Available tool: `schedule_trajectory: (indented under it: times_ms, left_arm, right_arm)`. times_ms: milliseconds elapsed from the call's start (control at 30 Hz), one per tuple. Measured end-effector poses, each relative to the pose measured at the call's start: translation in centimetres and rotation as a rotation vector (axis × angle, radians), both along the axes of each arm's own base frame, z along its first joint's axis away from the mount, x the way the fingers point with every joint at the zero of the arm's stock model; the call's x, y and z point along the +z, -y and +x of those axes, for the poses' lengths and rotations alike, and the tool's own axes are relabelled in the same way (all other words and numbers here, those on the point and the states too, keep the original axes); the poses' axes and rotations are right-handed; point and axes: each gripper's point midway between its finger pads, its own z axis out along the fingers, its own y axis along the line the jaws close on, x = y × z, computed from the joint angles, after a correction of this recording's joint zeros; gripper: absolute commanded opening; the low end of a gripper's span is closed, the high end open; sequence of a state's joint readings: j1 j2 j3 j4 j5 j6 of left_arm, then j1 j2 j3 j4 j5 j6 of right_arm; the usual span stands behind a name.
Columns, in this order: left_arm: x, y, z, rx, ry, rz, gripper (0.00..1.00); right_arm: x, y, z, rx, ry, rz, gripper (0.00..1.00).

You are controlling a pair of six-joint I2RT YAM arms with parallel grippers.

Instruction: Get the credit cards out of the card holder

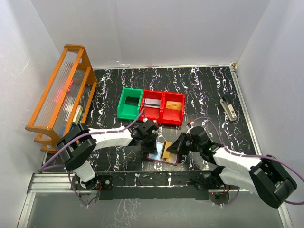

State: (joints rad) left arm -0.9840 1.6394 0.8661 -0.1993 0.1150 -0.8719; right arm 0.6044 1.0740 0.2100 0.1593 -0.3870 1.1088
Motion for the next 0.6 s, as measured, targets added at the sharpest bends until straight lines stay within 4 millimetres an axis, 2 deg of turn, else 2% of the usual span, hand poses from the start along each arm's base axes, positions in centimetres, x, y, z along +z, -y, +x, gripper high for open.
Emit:
schedule_trajectory:
  times_ms: [267,600]
  left_arm:
    - [-0.1,-0.6,0.1,0.035,0.007,0.016,0.06]
    - [-0.1,-0.9,0.1,0.075,0.003,0.023,0.02]
  right_arm:
    - [1.1,1.1,0.4,-0.012,0.107,-0.041,0.0]
    - [0.2,1.6,0.3,-0.001,0.11,-0.084,0.0]
